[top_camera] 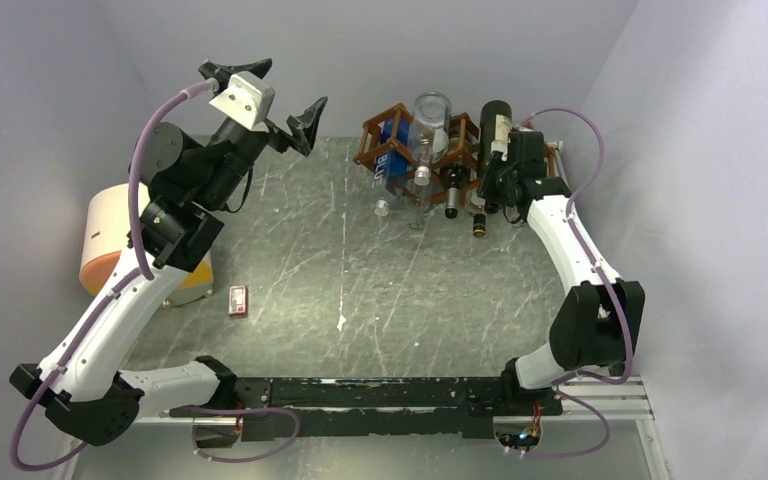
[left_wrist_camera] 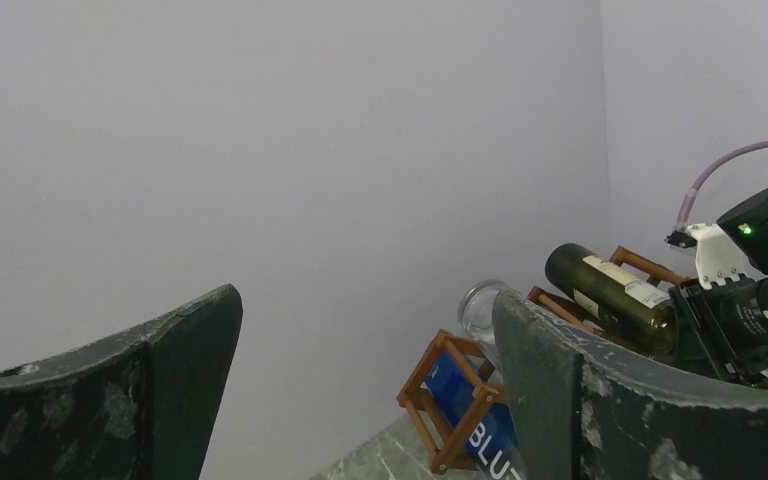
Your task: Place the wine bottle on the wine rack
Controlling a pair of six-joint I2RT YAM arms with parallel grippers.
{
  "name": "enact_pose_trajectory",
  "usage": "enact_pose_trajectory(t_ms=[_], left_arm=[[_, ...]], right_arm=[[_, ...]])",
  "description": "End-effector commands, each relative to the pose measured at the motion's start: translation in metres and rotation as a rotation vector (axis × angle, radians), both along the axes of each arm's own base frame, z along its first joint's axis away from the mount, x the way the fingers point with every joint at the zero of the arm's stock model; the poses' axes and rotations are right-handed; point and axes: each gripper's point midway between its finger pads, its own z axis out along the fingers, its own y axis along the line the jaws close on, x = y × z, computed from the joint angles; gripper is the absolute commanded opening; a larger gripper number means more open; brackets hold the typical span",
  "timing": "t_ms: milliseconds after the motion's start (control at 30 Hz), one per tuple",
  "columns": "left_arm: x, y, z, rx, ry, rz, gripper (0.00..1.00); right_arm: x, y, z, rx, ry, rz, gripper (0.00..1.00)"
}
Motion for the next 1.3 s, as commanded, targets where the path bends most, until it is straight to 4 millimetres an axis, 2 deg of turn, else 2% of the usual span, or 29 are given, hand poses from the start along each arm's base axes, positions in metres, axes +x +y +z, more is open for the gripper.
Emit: enact_pose_trajectory(t_ms=[0,100,233,433,600,700,800,1000,1067,1167,1267], left_arm=[[-0.011,0.0,0.013,0.014,-0.024,-0.022,0.99],[-0.01,-0.001,0.011,0.021,-0.023,-0.019,0.99],[-0.008,-0.003,0.01,0.023,-0.015,-0.017,0.99],[-0.01,-0.006,0.011,0.053,-0.042,-0.029,0.99],[-0.012,-0.001,0.028,0.033,-0.037,-0.018,0.99],[-0.009,0.009,0.02,-0.024,0.029,0.022,0.99],[-0.006,0.017,-0.014,-0.093,0.162,0.051,0.99],[-0.019,0.006,-0.122,-0.189,0.531,-0.022,0.99],[-0.024,0.003,-0.15,-0.222,0.643,-0.03,0.99],[-0.034,0.003,-0.191,-0.263,0.825,-0.011,0.99],[-0.046,0.015,-0.224,-0.256,0.956,0.056,0.99]], right_arm=[[0.02,0.0,0.03,0.022,-0.134,-0.012,0.28],[0.015,-0.005,0.022,0.001,-0.11,-0.028,0.52],[0.011,-0.011,0.024,-0.019,-0.115,-0.048,0.67],[0.004,-0.016,0.045,-0.019,-0.156,-0.084,0.76],[-0.007,-0.014,0.074,0.043,-0.226,-0.113,0.83],[-0.019,-0.013,0.089,0.081,-0.263,-0.13,0.85],[-0.039,-0.015,0.09,0.106,-0.26,-0.164,0.91],[-0.095,-0.014,0.076,0.169,-0.228,-0.181,0.89],[-0.113,-0.012,0.073,0.19,-0.225,-0.175,0.89],[-0.132,-0.018,0.077,0.205,-0.238,-0.219,0.89],[-0.148,-0.027,0.09,0.185,-0.254,-0.253,0.89]])
